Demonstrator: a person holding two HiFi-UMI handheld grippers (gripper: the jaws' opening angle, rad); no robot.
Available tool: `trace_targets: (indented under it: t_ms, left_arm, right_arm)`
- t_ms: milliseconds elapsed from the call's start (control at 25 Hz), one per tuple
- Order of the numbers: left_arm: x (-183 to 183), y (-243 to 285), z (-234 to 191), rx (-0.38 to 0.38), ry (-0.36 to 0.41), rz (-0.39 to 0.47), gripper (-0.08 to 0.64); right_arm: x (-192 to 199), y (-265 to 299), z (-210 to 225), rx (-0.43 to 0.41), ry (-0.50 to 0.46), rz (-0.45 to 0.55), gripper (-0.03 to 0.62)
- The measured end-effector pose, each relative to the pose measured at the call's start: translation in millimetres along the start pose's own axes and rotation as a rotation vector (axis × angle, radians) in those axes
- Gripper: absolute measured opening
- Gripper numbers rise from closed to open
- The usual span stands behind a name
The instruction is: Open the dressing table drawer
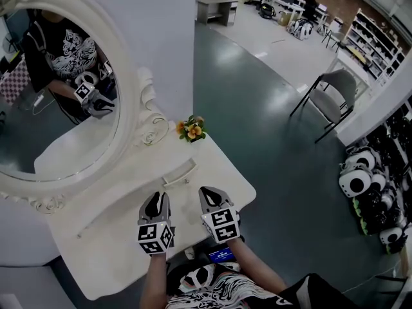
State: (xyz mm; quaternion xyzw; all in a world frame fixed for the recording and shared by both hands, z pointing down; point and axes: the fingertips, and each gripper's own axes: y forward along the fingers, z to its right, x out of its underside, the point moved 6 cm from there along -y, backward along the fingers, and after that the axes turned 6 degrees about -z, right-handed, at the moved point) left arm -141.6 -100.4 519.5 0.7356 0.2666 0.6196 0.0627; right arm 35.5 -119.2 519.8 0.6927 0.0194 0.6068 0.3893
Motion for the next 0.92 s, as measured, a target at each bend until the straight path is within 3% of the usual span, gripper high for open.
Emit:
trace_targets:
  t_ms: [920]
  left_arm:
    - [3.3,-3.0,-9.3,0.018,0.008,-0.009,0.077]
  right_arm:
    - [7.8,1.5,-10.2,0.011,-0.016,-0.012,0.0]
